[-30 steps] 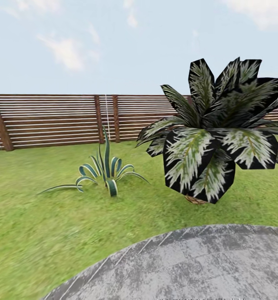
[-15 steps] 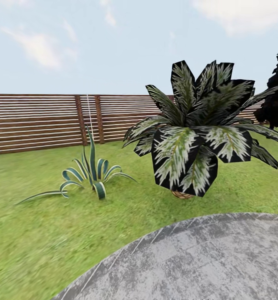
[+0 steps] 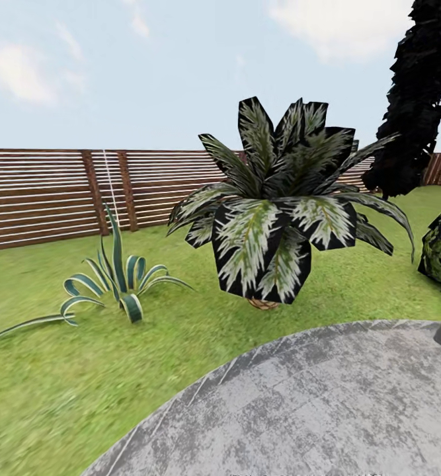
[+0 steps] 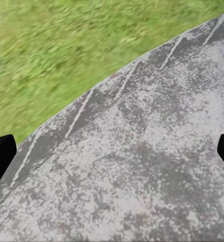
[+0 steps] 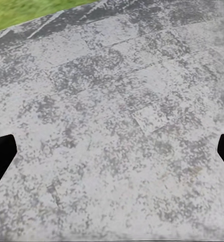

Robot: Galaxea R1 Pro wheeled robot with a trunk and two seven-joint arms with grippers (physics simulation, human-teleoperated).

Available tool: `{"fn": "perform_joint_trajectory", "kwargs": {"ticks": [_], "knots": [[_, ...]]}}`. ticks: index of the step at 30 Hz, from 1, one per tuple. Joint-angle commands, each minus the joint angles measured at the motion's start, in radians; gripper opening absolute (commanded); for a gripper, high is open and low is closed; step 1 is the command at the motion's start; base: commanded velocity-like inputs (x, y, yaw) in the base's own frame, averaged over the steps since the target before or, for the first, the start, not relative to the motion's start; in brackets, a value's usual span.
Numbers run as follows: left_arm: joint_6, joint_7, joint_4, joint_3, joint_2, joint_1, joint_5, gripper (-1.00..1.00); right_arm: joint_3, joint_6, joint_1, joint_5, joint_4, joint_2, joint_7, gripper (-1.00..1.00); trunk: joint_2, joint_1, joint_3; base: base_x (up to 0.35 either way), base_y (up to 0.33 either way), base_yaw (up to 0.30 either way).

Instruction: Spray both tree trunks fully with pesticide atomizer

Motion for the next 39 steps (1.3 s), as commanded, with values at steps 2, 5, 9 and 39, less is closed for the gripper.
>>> {"fn": "perform_joint_trajectory", "kwargs": {"ticks": [2, 5, 9, 39], "knots": [[-0.003, -0.002, 0.000, 0.001, 0.000, 0.000, 0.004, 1.00, 0.000, -0.003, -0.001, 0.000, 0.001, 0.000, 0.000, 1.00, -0.015, 0.008, -0.007, 0.000, 0.000, -0.274], [-0.003, -0.002, 0.001, 0.000, 0.000, 0.000, 0.004, 1.00, 0.000, -0.003, -0.001, 0.000, 0.001, 0.000, 0.000, 1.00, -0.036, 0.019, -0.017, 0.000, 0.000, -0.274], [-0.002, -0.002, 0.001, 0.001, 0.000, 0.000, 0.004, 1.00, -0.001, -0.003, -0.001, 0.000, 0.001, 0.000, 0.000, 1.00, -0.064, 0.035, -0.029, 0.000, 0.000, -0.274], [0.003, 0.009, 0.012, 0.004, 0.000, 0.000, 0.005, 1.00, 0.001, -0.003, -0.001, 0.000, 0.001, 0.000, 0.000, 1.00, -0.274, 0.150, -0.123, 0.000, 0.000, -0.266]]}}
